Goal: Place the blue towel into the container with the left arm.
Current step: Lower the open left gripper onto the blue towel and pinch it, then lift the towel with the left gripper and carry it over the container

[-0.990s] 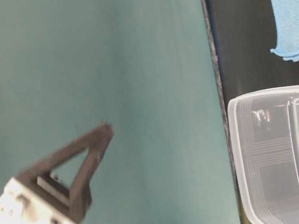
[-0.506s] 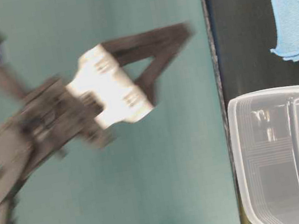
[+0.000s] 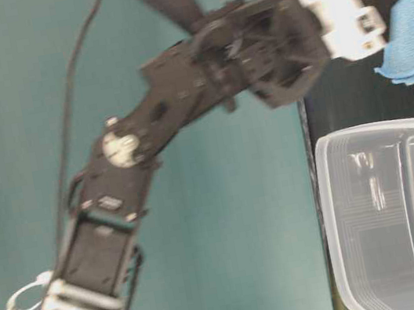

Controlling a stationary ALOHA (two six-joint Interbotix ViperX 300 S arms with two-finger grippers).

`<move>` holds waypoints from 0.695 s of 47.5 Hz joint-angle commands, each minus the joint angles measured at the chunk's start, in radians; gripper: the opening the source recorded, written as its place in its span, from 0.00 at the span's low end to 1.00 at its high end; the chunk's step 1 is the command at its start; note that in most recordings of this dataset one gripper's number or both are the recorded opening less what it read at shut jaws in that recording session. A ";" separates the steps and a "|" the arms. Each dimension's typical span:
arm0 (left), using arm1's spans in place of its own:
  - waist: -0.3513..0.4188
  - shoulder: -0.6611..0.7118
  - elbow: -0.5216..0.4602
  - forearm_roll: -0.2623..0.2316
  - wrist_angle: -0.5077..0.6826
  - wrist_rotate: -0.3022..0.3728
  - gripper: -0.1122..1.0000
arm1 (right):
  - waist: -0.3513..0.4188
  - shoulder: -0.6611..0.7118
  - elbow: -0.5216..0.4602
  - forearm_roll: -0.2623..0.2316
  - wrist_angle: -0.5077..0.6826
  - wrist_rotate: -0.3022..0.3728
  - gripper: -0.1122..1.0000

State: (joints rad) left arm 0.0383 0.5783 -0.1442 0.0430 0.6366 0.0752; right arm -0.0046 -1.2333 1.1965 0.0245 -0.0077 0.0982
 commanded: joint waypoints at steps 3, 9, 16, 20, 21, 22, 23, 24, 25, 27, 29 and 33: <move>-0.011 0.021 -0.011 0.003 -0.009 0.006 0.89 | 0.000 0.008 -0.018 0.003 -0.003 0.017 0.77; -0.011 0.029 -0.003 0.003 -0.023 -0.002 0.88 | 0.000 0.008 -0.018 0.003 0.002 0.018 0.77; -0.009 0.034 -0.003 0.003 -0.023 0.003 0.85 | 0.000 0.009 -0.018 0.003 0.002 0.018 0.77; -0.014 0.031 -0.005 0.003 -0.018 0.009 0.74 | 0.000 0.008 -0.018 0.003 0.002 0.018 0.77; -0.015 0.029 -0.006 0.003 -0.018 0.011 0.70 | 0.000 0.009 -0.018 0.003 0.002 0.018 0.77; -0.018 0.029 -0.008 0.003 -0.018 0.012 0.66 | 0.000 0.008 -0.018 0.003 0.002 0.018 0.77; -0.021 0.026 -0.008 0.003 -0.018 0.014 0.62 | 0.002 0.008 -0.018 0.003 0.002 0.018 0.77; -0.023 0.025 -0.009 0.003 -0.018 0.015 0.57 | 0.002 0.008 -0.018 0.003 0.002 0.018 0.77; -0.026 0.015 -0.011 0.003 -0.021 0.015 0.50 | 0.002 0.008 -0.018 0.003 0.002 0.018 0.77; -0.031 0.005 -0.015 0.003 -0.021 0.018 0.39 | 0.002 0.009 -0.020 0.003 0.002 0.018 0.77; -0.032 -0.006 -0.021 0.003 -0.020 0.018 0.29 | 0.002 0.008 -0.018 0.003 0.002 0.018 0.77; -0.029 -0.032 -0.032 0.003 -0.015 0.020 0.15 | 0.002 0.008 -0.018 0.003 0.000 0.018 0.77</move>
State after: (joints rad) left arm 0.0031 0.5906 -0.1534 0.0430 0.6213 0.0966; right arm -0.0046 -1.2333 1.1965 0.0245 -0.0015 0.1150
